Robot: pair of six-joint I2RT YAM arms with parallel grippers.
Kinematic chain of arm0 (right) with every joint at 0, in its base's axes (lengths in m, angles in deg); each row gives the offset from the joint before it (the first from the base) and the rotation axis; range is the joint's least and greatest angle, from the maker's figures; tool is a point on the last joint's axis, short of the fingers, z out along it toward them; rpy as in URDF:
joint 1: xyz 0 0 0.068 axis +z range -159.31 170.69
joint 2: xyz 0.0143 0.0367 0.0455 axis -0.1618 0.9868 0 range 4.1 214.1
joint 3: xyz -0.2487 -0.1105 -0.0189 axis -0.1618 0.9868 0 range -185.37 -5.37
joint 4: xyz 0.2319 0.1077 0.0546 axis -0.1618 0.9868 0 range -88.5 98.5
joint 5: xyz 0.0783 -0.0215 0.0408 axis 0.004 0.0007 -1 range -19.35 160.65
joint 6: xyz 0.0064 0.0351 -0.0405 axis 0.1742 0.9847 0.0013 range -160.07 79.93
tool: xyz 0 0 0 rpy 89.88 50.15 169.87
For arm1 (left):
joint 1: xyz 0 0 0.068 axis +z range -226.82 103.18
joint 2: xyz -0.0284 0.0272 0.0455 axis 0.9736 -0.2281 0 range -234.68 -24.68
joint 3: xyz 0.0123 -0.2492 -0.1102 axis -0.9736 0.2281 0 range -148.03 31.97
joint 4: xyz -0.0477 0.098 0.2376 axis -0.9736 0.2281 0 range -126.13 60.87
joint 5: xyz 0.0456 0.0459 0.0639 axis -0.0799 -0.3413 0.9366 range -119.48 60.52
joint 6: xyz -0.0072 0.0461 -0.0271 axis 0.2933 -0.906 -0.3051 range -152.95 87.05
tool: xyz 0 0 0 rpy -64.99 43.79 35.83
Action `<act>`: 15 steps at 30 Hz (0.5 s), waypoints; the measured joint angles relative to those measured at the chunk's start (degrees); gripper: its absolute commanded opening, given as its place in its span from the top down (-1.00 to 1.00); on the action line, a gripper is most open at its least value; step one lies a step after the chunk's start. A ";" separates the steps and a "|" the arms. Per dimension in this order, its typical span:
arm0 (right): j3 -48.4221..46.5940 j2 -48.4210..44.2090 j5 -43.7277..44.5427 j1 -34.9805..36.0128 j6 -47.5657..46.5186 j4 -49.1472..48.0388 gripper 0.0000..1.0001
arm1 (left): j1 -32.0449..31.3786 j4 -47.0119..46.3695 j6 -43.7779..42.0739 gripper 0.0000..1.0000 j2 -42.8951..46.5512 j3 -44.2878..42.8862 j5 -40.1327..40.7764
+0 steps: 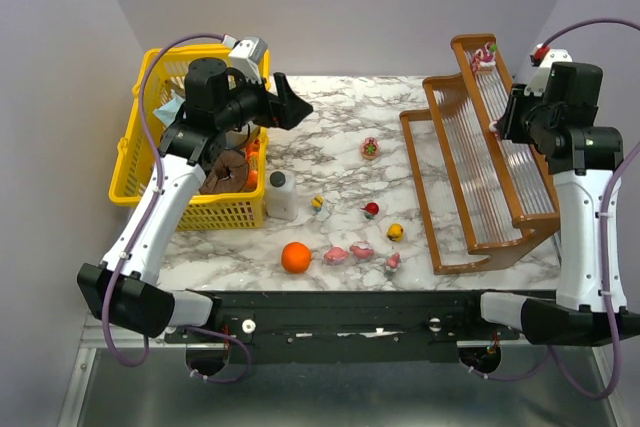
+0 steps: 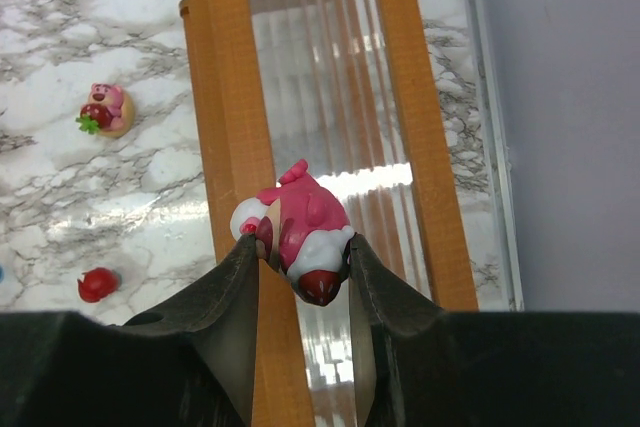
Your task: Place and organize the plastic toys onto the shelf
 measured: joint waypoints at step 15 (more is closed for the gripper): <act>-9.09 8.98 -17.97 -10.03 -2.80 1.44 0.66 | -0.48 3.28 -2.10 -0.97 -4.46 -5.75 -0.02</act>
